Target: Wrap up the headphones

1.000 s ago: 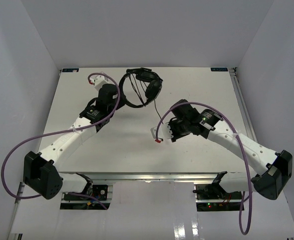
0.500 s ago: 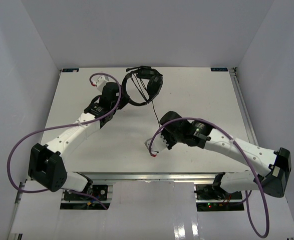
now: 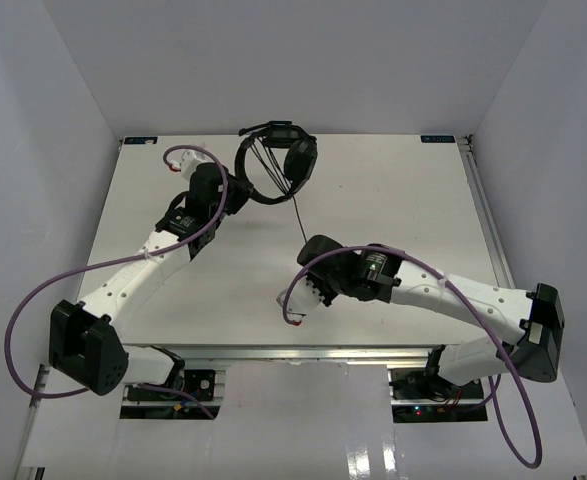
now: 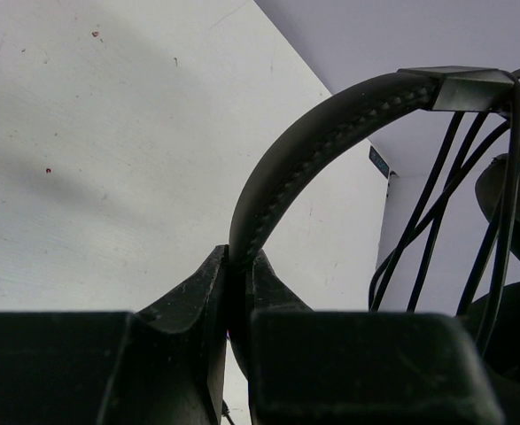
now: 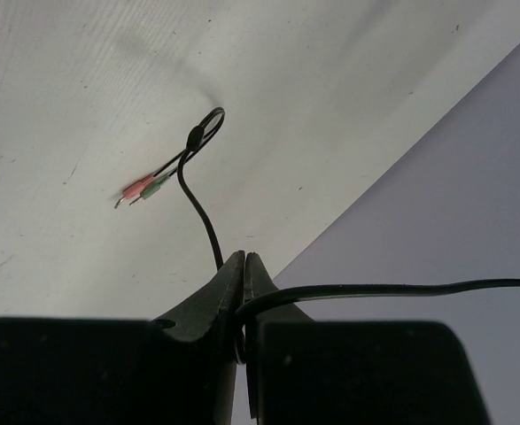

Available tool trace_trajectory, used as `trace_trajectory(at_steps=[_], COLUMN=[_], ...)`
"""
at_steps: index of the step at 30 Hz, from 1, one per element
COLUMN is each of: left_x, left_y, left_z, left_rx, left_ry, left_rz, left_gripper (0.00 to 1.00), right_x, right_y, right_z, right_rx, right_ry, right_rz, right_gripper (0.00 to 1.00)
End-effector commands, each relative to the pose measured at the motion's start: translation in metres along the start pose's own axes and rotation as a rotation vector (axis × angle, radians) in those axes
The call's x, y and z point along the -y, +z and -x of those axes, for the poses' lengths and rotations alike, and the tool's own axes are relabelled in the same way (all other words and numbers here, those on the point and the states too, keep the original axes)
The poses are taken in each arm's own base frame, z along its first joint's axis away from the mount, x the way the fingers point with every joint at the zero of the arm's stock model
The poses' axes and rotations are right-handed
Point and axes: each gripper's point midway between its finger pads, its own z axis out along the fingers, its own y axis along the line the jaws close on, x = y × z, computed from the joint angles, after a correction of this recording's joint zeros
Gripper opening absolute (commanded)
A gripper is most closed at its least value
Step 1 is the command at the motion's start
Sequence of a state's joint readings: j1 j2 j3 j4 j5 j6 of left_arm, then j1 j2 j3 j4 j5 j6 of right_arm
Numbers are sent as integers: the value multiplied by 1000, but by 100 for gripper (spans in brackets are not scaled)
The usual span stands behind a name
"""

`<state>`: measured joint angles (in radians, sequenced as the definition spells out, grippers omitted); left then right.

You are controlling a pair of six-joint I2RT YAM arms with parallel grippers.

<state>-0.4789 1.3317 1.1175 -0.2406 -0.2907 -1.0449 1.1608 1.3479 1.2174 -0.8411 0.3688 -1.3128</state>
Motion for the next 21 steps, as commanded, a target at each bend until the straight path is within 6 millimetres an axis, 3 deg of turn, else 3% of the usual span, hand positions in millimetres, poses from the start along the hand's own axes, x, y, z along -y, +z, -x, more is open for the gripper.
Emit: trace_trajectory(at_steps=[1, 6, 11, 21], left_x=[29, 23, -1, -46], left_y=[-17, -12, 2, 28], left_z=[32, 33, 24, -15], left_rx=[79, 86, 71, -62], left_ry=[-101, -63, -9, 230], left_rz=[-120, -94, -18, 98], left_gripper=[0, 0, 0, 0], right_x=[2, 12, 21, 63], right_y=[-5, -9, -18, -46], right_z=[7, 11, 11, -8], right_rx=[-9, -10, -33, -146], right_ry=[-34, -43, -73, -93], right_rz=[10, -8, -49, -241], right_gripper=[8, 8, 8, 8])
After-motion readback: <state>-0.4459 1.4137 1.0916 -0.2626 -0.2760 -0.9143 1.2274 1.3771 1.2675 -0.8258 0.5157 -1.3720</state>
